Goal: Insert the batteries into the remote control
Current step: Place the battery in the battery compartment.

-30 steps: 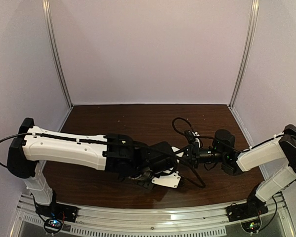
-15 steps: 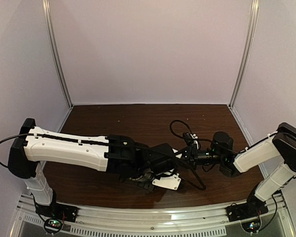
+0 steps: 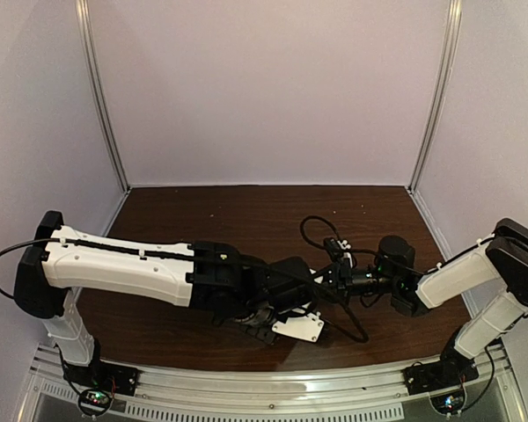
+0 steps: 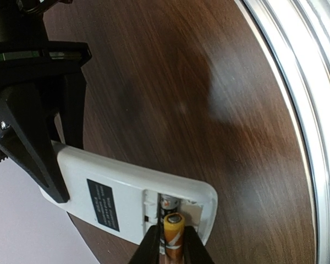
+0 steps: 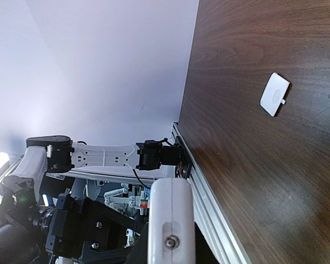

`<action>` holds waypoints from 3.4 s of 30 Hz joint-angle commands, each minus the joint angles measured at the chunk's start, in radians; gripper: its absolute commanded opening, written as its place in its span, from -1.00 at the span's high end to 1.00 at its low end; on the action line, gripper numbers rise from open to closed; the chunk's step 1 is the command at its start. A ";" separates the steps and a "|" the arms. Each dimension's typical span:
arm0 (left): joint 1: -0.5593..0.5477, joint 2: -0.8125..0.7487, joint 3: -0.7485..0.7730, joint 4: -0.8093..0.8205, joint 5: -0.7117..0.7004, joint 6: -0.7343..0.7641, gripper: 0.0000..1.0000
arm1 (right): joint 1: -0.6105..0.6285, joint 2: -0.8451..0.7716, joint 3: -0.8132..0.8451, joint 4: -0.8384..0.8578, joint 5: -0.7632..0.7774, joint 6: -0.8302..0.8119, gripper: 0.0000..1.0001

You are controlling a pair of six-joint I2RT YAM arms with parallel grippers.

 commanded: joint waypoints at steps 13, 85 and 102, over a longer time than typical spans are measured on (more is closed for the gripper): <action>-0.020 -0.010 0.005 -0.043 0.100 0.015 0.76 | 0.002 -0.011 0.003 0.076 0.010 0.015 1.00; -0.015 0.010 0.027 -0.032 -0.006 0.029 0.89 | 0.048 0.017 0.026 0.096 0.019 0.021 1.00; -0.016 0.010 0.018 -0.036 0.003 0.024 0.59 | 0.048 0.027 0.025 0.118 0.016 0.031 1.00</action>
